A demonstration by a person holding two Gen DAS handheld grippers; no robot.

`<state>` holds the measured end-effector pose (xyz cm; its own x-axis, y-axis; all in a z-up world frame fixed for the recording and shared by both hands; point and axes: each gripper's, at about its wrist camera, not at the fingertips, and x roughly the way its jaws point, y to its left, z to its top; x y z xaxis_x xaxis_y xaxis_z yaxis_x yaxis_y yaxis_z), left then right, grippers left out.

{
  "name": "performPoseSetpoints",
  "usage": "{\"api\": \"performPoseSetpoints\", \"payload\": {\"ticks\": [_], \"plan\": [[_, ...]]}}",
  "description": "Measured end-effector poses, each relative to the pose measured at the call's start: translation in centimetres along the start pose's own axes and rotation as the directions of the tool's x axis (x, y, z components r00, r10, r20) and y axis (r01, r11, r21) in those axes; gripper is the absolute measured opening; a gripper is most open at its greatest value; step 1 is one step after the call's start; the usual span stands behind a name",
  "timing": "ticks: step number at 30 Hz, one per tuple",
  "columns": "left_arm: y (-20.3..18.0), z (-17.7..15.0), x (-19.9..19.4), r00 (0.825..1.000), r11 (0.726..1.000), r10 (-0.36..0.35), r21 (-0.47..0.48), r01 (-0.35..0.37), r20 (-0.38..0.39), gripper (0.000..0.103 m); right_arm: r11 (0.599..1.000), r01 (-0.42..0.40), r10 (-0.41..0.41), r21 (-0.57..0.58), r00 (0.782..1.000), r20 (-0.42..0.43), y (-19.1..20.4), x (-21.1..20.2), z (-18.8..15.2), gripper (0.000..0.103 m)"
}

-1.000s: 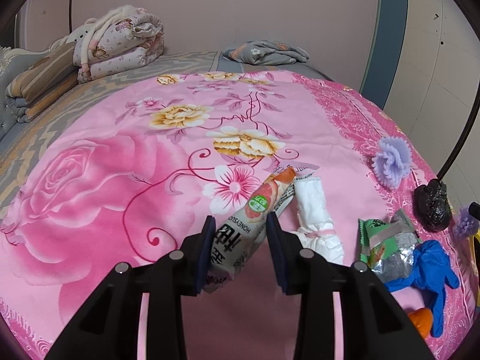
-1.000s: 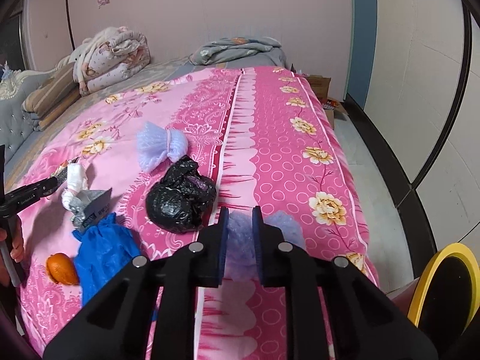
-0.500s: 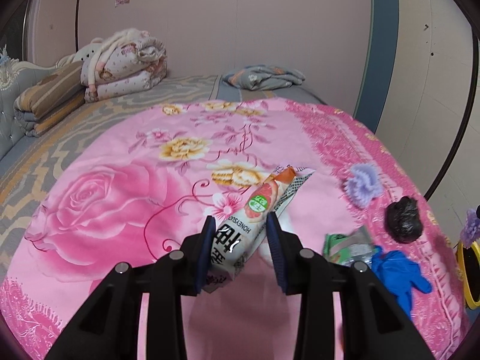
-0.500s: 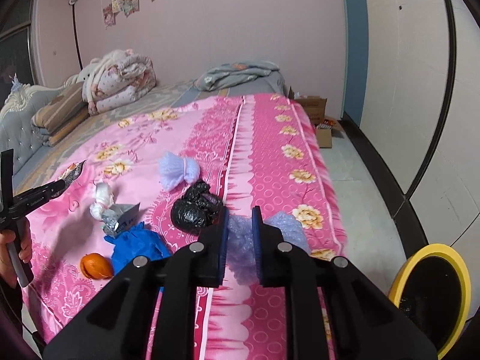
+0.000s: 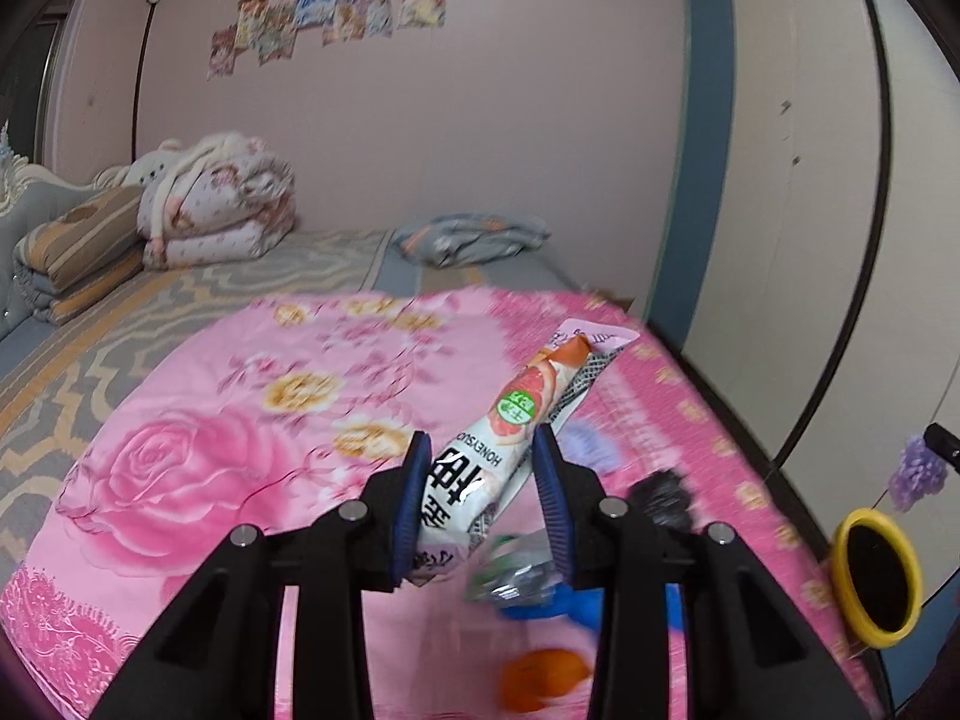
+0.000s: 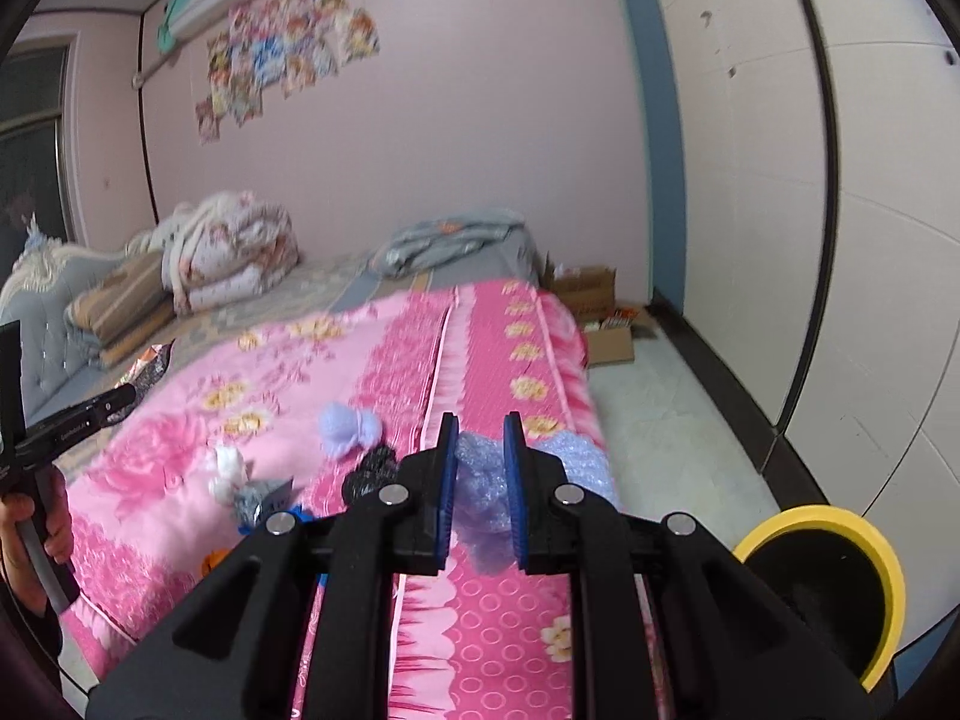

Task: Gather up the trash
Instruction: 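Carry the mesh ball and printed wrapper to the yellow bin and open both tools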

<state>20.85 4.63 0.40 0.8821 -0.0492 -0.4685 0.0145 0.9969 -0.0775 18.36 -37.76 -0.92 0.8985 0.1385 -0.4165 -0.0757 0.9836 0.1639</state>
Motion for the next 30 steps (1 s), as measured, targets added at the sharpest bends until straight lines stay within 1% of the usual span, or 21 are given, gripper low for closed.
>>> {"api": "performPoseSetpoints", "payload": {"ticks": [1, 5, 9, 10, 12, 13, 15, 16, 18, 19, 23, 24, 25, 27, 28, 30], "plan": [[-1.4, 0.5, -0.7, 1.0, 1.0, -0.017, 0.004, 0.017, 0.019, 0.033, 1.0, 0.009, -0.009, 0.007, 0.999, 0.031, -0.6, -1.2, 0.4, 0.014], [-5.4, 1.6, -2.4, 0.995, 0.996, -0.087, 0.015, 0.087, 0.053, 0.033, 0.998, 0.048, -0.051, 0.033, 0.991, 0.12, -2.6, -4.7, 1.1, 0.014], [-10.0, 2.6, -3.6, 0.984, 0.986, -0.162, 0.05, 0.159, 0.076, 0.033, 0.995, 0.082, -0.092, 0.063, 0.981, 0.171, -5.1, -7.5, 1.8, 0.014], [-11.7, 2.8, -3.9, 0.978, 0.981, -0.19, 0.065, 0.185, 0.081, 0.033, 0.992, 0.096, -0.109, 0.077, 0.976, 0.186, -6.1, -8.4, 1.9, 0.014], [-13.8, 3.0, -4.1, 0.972, 0.974, -0.219, 0.082, 0.213, 0.083, 0.033, 0.989, 0.116, -0.134, 0.096, 0.97, 0.205, -7.4, -9.3, 2.1, 0.014], [-15.4, 3.1, -4.2, 0.966, 0.967, -0.244, 0.092, 0.236, 0.084, 0.033, 0.985, 0.135, -0.157, 0.111, 0.963, 0.218, -8.4, -10.1, 2.1, 0.014], [-17.1, 3.2, -4.1, 0.958, 0.959, -0.275, 0.097, 0.267, 0.084, 0.033, 0.979, 0.15, -0.18, 0.137, 0.955, 0.235, -9.8, -10.9, 2.2, 0.014], [-18.6, 3.3, -4.2, 0.949, 0.95, -0.304, 0.098, 0.295, 0.085, 0.033, 0.974, 0.159, -0.196, 0.161, 0.949, 0.247, -10.8, -11.5, 2.2, 0.014], [-20.2, 3.2, -4.3, 0.939, 0.94, -0.334, 0.104, 0.325, 0.085, 0.033, 0.966, 0.18, -0.226, 0.186, 0.937, 0.265, -12.1, -12.2, 2.2, 0.014], [-21.6, 3.2, -4.2, 0.932, 0.932, -0.355, 0.113, 0.345, 0.08, 0.033, 0.959, 0.2, -0.251, 0.198, 0.926, 0.281, -12.8, -12.8, 2.1, 0.014], [-24.9, 2.6, -3.8, 0.921, 0.919, -0.383, 0.136, 0.371, 0.074, 0.033, 0.932, 0.284, -0.349, 0.224, 0.871, 0.346, -15.0, -14.6, 1.7, 0.014], [-25.7, 2.5, -3.7, 0.919, 0.916, -0.388, 0.14, 0.376, 0.073, 0.033, 0.924, 0.307, -0.372, 0.227, 0.856, 0.359, -15.3, -14.9, 1.6, 0.014], [-26.7, 2.3, -3.4, 0.915, 0.912, -0.398, 0.14, 0.386, 0.072, 0.033, 0.91, 0.34, -0.408, 0.235, 0.831, 0.377, -15.9, -15.4, 1.3, 0.014], [-28.0, 1.8, -3.2, 0.911, 0.909, -0.406, 0.134, 0.394, 0.075, 0.033, 0.894, 0.37, -0.445, 0.254, 0.804, 0.394, -16.7, -15.9, 0.9, 0.014], [-28.7, 1.6, -2.9, 0.908, 0.907, -0.413, 0.127, 0.402, 0.073, 0.033, 0.88, 0.391, -0.472, 0.271, 0.783, 0.404, -17.3, -16.3, 0.6, 0.014], [-30.4, 1.0, -2.2, 0.903, 0.901, -0.426, 0.119, 0.418, 0.06, 0.033, 0.86, 0.419, -0.509, 0.292, 0.758, 0.409, -18.2, -16.5, 0.1, 0.014]]}}
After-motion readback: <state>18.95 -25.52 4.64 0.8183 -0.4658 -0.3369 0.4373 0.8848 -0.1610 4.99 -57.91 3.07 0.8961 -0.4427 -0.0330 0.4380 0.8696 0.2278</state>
